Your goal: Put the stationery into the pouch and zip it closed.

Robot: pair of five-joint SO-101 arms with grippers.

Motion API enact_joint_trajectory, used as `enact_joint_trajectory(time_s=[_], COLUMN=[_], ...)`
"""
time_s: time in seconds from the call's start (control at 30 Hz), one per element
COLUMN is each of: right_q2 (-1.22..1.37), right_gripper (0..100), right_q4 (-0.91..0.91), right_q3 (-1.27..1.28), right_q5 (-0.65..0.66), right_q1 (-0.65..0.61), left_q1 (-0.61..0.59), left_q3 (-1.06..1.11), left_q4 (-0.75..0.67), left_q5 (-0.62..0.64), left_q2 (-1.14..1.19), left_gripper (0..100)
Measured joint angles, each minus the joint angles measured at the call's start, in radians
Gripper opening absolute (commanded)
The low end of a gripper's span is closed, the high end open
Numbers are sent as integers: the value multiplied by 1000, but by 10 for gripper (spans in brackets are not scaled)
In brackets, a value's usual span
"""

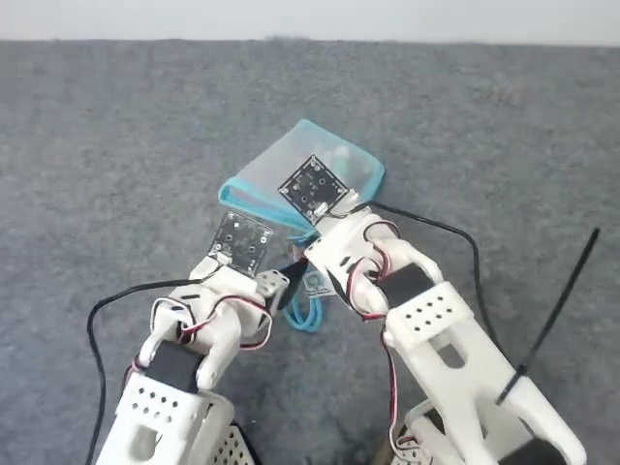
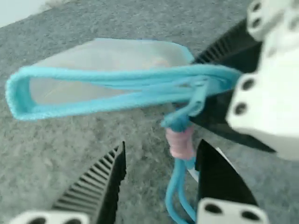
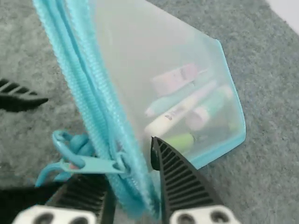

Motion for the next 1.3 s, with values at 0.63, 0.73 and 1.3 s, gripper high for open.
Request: enact_joint_trajectory(time_s=[0.63, 0.73, 1.3], right_q2=[-38, -38, -43], right_gripper=[6, 6, 6], right_q4=[52, 51, -28], right_q3=[21, 29, 135], right_q5=[0, 0, 94], right_q1=[-48, -48, 49], left_q1=[-11, -25, -236], left_q3=[58, 58, 58], left_q4=[-84, -84, -129], left_q5=[-25, -43, -25], left_q2=[0, 0, 0], left_gripper=[28, 10, 13])
